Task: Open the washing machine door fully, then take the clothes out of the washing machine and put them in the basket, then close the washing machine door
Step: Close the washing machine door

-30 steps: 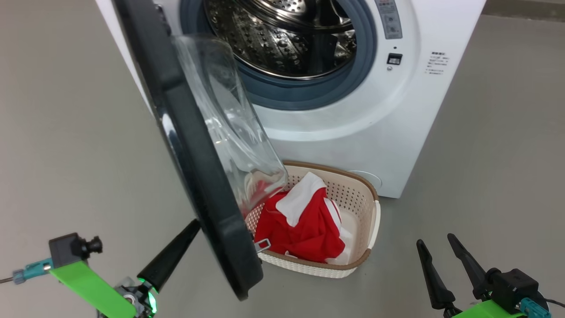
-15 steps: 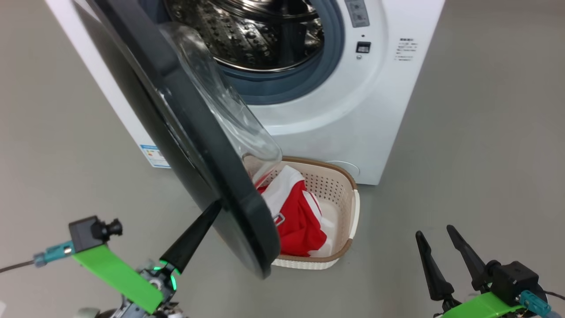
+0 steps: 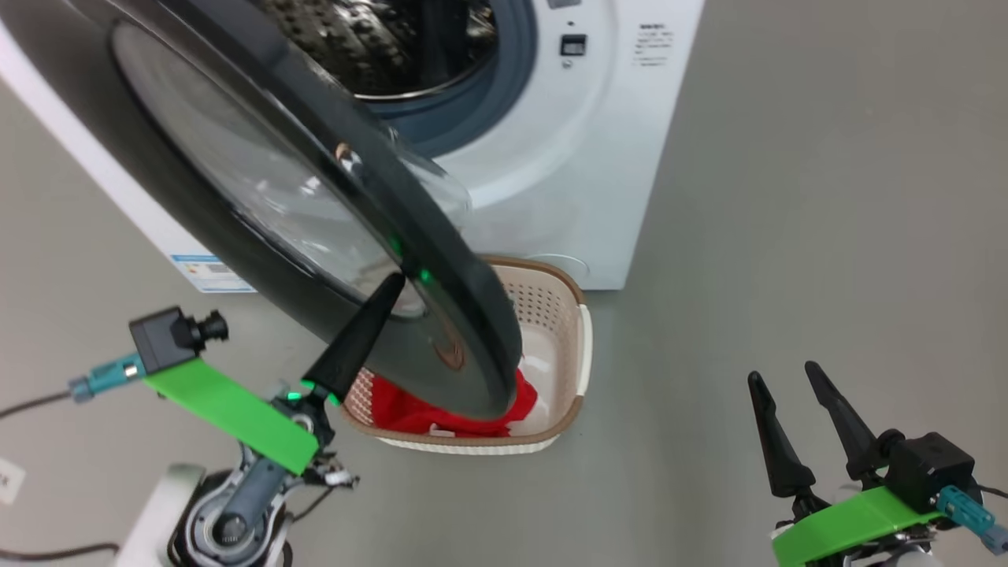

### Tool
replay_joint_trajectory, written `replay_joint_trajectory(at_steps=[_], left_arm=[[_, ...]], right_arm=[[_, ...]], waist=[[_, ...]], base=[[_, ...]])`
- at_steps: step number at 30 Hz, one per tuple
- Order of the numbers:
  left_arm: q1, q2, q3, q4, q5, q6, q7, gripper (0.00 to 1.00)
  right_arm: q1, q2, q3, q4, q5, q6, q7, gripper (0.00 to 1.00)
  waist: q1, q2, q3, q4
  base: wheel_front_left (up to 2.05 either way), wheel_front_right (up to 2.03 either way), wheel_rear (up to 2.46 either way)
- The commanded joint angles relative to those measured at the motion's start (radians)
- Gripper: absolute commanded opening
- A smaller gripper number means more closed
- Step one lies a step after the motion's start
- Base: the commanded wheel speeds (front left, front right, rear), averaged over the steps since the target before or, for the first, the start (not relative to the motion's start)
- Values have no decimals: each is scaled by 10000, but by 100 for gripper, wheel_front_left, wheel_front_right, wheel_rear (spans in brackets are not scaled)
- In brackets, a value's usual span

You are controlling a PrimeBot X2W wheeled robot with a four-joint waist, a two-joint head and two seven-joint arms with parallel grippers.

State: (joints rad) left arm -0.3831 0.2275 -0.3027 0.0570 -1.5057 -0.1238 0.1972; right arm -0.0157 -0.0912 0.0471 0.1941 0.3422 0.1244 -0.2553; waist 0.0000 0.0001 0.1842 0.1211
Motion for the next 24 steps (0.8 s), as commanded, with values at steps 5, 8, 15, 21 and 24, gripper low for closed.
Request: replay_joint_trajectory(at_steps=[5,8,15,21,24], left_arm=[[-1011,246,146,66,-145,-69,-186,0],[-1394,312,78,291,-168,-69,-265,0],[-2619,269,80,1140,-211,-69,-522,0],[-3666,338,95,1826,29,-69,-1177,0],[-4080,408,39,2178,49,-69,-1374,0]], right_arm=[[-483,-15,124,-289,28,63,-65,100],[-600,26,85,-313,38,63,-65,100],[-936,142,44,-336,94,63,-65,100],[-1195,239,24,-357,127,63,-65,100],[-1272,277,-2,-360,141,63,-65,100]], waist=[[0,-1,527,-699],[0,-1,719,-934],[0,-1,1199,-1433],[0,-1,1550,-1861],[0,-1,1686,-2019]], base=[[0,0,0],[0,0,0],[0,0,0],[0,0,0],[0,0,0]])
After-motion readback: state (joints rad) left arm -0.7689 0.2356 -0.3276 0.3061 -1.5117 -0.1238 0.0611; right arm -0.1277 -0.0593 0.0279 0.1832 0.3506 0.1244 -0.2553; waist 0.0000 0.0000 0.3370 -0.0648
